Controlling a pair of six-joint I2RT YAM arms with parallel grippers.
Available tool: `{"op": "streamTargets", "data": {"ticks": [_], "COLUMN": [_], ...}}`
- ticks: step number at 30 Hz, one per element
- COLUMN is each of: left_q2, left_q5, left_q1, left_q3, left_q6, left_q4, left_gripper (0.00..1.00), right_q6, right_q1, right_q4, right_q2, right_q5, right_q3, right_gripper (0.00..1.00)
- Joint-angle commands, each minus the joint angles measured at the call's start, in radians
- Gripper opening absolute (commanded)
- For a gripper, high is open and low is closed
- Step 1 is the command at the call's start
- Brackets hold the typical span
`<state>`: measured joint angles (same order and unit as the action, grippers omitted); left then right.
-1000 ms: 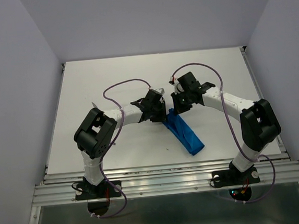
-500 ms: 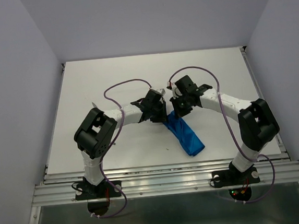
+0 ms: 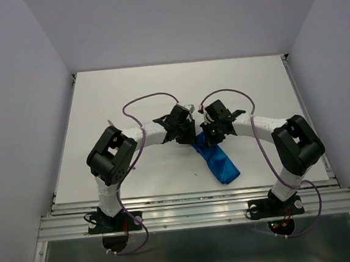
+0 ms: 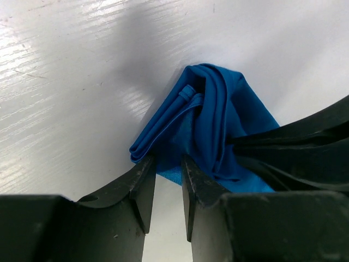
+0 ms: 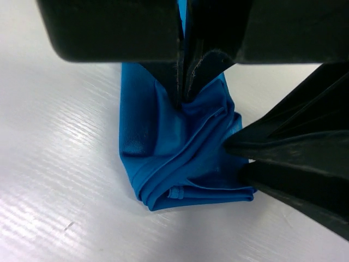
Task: Fold the napkin into a case and place the utensils inside
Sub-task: Grasp the top corner of the smaller rectangle folded napkin from the folded napkin.
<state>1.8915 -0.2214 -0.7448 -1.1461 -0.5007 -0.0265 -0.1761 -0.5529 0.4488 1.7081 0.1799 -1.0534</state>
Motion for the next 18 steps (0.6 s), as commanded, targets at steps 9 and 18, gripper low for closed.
{"op": "streamTargets", "data": {"ticks": [9, 18], "left_q2": [-0.106, -0.186], "left_q5": [0.045, 0.158], "left_q1": [-0.007, -0.028], "left_q3": [0.002, 0.037], "left_q6": [0.047, 0.07], "left_q4": [-0.079, -0.052], "left_gripper": [0.36, 0.3], "right_q6": [-0.201, -0.23], "right_q1": [-0.002, 0.034], "right_q4": [-0.312, -0.395], "right_q2": [-0.05, -0.059], "right_q5": [0.081, 0.197], "right_q3": [0.194, 0.262], "right_gripper": [0.01, 0.01]}}
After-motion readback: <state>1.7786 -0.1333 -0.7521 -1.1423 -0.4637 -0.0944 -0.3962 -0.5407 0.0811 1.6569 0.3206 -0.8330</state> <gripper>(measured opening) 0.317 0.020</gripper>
